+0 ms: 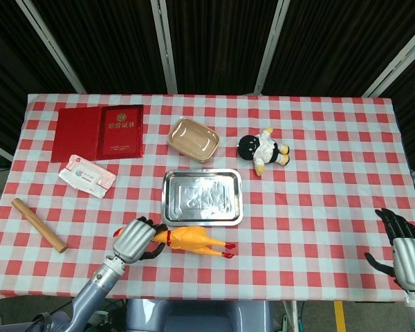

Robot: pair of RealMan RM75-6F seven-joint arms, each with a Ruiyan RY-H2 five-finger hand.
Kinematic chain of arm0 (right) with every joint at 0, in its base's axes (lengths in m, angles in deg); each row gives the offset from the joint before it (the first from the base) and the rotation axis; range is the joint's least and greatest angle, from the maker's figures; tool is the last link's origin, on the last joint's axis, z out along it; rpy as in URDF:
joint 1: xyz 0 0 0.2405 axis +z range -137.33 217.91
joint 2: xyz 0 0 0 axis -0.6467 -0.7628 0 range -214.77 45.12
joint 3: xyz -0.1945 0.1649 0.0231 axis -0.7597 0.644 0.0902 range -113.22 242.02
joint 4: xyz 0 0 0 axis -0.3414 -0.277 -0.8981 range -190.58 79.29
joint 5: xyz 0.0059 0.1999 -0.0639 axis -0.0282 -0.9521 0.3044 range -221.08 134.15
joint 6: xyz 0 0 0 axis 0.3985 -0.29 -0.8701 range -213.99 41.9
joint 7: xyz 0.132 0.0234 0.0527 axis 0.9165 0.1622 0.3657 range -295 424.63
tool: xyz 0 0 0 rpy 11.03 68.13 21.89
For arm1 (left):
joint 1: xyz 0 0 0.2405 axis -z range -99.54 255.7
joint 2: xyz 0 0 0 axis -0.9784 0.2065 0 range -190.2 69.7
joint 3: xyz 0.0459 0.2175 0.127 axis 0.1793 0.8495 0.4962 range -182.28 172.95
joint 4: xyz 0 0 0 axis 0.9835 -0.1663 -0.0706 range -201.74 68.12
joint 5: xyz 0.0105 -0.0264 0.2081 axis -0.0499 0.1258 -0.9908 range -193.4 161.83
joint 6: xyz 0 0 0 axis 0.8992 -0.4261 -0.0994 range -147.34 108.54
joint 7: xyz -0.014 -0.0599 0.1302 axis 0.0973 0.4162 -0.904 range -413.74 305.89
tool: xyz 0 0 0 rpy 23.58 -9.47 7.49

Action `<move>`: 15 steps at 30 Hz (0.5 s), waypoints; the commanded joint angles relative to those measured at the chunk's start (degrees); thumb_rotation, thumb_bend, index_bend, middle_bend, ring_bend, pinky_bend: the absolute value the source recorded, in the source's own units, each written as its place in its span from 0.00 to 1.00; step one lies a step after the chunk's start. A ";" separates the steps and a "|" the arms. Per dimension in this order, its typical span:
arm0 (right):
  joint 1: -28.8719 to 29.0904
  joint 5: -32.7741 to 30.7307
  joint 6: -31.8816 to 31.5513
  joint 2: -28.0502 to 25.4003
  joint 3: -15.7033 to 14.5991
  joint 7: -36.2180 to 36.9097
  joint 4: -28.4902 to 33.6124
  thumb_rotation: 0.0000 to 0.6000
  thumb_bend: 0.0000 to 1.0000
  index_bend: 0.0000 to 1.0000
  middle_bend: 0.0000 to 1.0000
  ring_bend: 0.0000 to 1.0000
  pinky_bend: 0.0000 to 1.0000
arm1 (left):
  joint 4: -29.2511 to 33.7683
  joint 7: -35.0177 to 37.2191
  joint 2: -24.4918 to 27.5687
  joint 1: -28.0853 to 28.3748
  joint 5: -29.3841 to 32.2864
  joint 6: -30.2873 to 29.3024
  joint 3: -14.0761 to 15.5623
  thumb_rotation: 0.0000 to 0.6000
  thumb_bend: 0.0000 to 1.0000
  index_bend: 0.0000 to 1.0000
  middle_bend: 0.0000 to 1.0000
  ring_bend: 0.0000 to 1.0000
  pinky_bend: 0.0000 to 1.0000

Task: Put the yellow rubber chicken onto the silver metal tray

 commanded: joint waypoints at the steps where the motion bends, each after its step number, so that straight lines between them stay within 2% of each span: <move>1: 0.34 0.81 -0.09 -0.57 0.08 0.59 0.84 1.00 0.19 0.14 0.15 0.18 0.24 | -0.91 6.40 2.97 1.89 -4.35 -2.88 -0.21 1.00 0.85 0.59 0.65 0.57 0.56; 3: 0.59 1.57 -0.29 -1.00 0.16 1.12 1.69 1.00 0.19 0.14 0.15 0.18 0.23 | -1.64 8.43 3.79 2.53 -5.75 -3.99 -0.68 1.00 0.88 0.59 0.65 0.57 0.58; 8: 1.89 3.95 1.02 -3.21 -0.29 3.99 5.53 1.00 0.19 0.14 0.15 0.18 0.23 | -0.79 12.10 7.62 4.64 -7.20 -4.25 -2.09 1.00 0.88 0.59 0.65 0.57 0.58; 15: 6.52 7.80 7.84 -8.26 -1.45 12.52 13.36 1.00 0.19 0.14 0.15 0.18 0.23 | 5.19 8.87 14.31 7.63 -6.70 -1.30 -4.55 1.00 0.87 0.59 0.64 0.57 0.58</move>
